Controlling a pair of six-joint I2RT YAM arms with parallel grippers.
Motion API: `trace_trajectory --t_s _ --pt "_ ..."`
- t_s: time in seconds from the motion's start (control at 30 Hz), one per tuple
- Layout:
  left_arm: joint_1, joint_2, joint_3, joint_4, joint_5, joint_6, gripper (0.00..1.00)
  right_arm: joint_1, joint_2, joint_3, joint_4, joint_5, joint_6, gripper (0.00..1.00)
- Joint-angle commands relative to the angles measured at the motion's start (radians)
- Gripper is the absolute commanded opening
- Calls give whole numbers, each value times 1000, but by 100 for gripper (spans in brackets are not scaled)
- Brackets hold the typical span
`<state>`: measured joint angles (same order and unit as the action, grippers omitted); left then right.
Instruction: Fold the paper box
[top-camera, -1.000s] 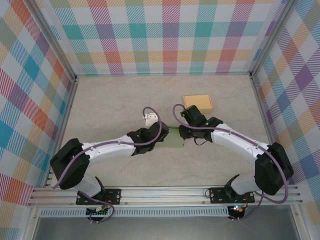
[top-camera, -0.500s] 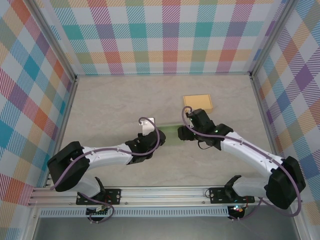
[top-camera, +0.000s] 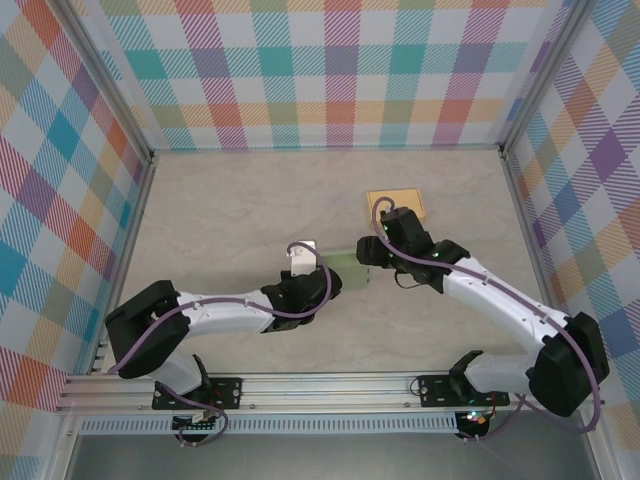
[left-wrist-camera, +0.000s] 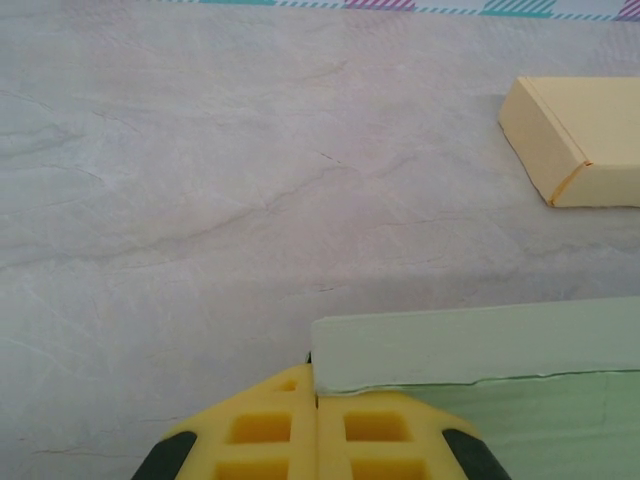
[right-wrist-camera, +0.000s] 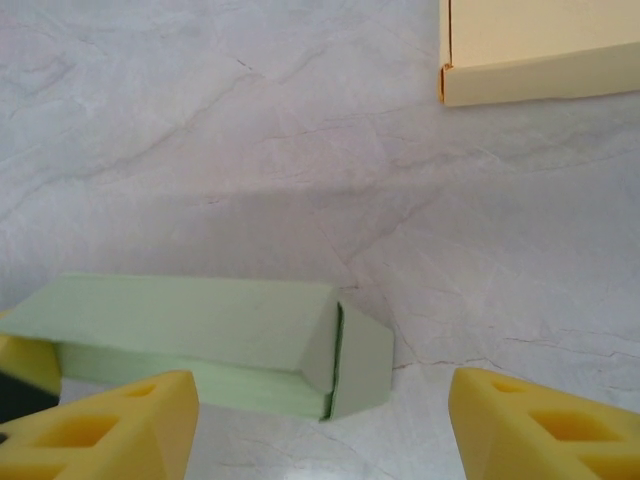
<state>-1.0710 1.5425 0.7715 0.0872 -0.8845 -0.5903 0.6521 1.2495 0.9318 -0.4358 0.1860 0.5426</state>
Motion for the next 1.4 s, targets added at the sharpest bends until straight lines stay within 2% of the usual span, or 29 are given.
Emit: trace_trajectory --t_s 0.0,0.33,0.5,0.63,0.83,0.97,1.1,1.2,1.33,1.37 --pt "-20 37 5 -97 -10 -12 0 -9 37 25 51 -36 28 66" --pt "-33 59 32 -137 -28 -18 1 -24 79 -59 101 -75 59 59" --pt "-33 43 17 -138 3 -25 22 -23 74 -115 143 -91 84 56" --pt "-39 23 9 -177 23 -32 46 -24 78 -148 170 -88 95 53" --pt "-72 -16 -27 -191 77 6 66 -25 87 -163 186 -67 96 50" --pt "-101 -43 -48 -165 168 72 72 -28 91 -165 187 -57 89 49" --pt "-123 -66 -57 -125 306 178 76 -29 99 -158 189 -62 86 48" --pt "-124 -94 -50 -153 337 187 78 -29 97 -155 191 -70 87 48" --pt "-121 -152 -33 -201 325 189 98 -28 92 -152 186 -75 86 48" --pt "-121 -162 -28 -205 326 189 100 -28 91 -151 187 -77 85 48"
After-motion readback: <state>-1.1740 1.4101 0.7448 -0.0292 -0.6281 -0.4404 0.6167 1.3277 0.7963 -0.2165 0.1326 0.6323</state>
